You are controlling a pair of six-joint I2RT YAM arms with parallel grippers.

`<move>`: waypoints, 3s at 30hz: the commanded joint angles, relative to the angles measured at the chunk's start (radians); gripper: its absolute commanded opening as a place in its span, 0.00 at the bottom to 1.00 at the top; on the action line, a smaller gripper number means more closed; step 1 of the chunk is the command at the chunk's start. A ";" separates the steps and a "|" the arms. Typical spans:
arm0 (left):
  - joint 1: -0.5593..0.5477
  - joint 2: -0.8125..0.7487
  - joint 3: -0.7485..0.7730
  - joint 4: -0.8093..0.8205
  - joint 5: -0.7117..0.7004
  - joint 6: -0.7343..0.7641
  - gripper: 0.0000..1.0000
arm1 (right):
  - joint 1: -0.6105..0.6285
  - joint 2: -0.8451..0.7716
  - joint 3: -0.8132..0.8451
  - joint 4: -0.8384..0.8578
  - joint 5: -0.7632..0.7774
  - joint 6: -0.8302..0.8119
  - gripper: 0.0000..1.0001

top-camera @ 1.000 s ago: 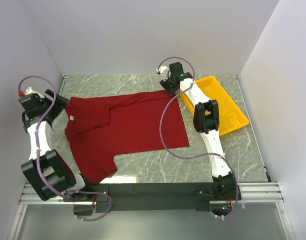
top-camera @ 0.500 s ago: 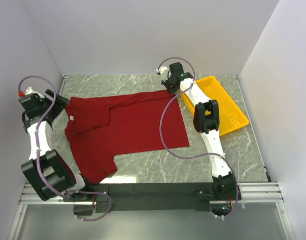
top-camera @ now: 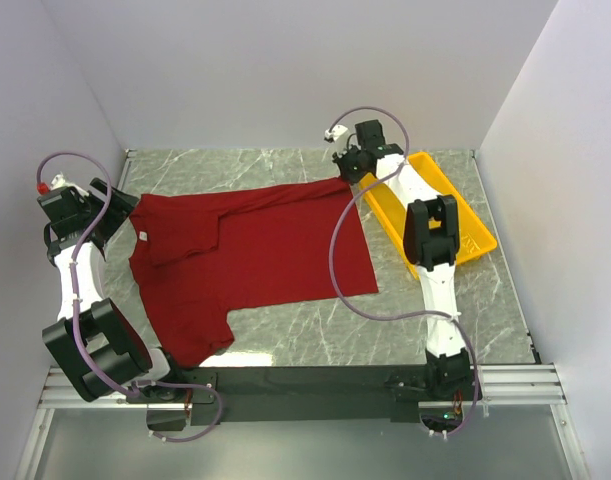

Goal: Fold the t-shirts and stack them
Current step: Fold the tshirt

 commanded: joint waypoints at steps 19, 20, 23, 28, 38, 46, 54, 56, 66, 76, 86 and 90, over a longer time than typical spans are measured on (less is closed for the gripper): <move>0.000 -0.030 0.017 0.007 0.054 0.006 0.83 | -0.018 -0.236 -0.290 0.083 -0.187 -0.263 0.03; 0.000 -0.030 0.020 0.006 0.055 0.008 0.83 | -0.020 -0.247 -0.311 0.088 -0.190 -0.271 0.03; 0.000 -0.027 0.020 0.006 0.067 0.011 0.83 | -0.034 -0.268 -0.346 0.098 -0.202 -0.307 0.03; 0.000 -0.019 0.013 0.001 0.090 0.022 0.83 | -0.049 -0.296 -0.392 0.143 -0.215 -0.347 0.02; 0.000 -0.004 0.017 -0.019 0.120 0.042 0.83 | -0.052 -0.271 -0.385 0.171 -0.189 -0.324 0.07; 0.000 -0.005 0.026 -0.043 0.124 0.055 0.83 | -0.064 -0.308 -0.435 0.128 -0.196 -0.370 0.31; 0.000 0.001 0.026 -0.051 0.135 0.072 0.83 | -0.103 -0.443 -0.518 0.076 -0.406 -0.384 0.36; 0.000 0.002 0.020 -0.057 0.138 0.077 0.83 | -0.087 -0.425 -0.474 0.045 -0.420 -0.326 0.30; 0.012 -0.016 -0.039 -0.100 0.098 0.077 0.83 | -0.014 -0.347 -0.353 -0.013 -0.247 -0.131 0.24; 0.027 -0.020 -0.053 -0.108 0.101 0.086 0.83 | -0.006 -0.186 -0.248 -0.147 -0.012 -0.421 0.33; 0.033 -0.005 -0.069 -0.096 0.117 0.086 0.83 | -0.001 -0.147 -0.208 -0.199 -0.027 -0.459 0.35; 0.033 -0.001 -0.066 -0.102 0.118 0.089 0.83 | 0.006 -0.141 -0.205 -0.224 -0.038 -0.484 0.35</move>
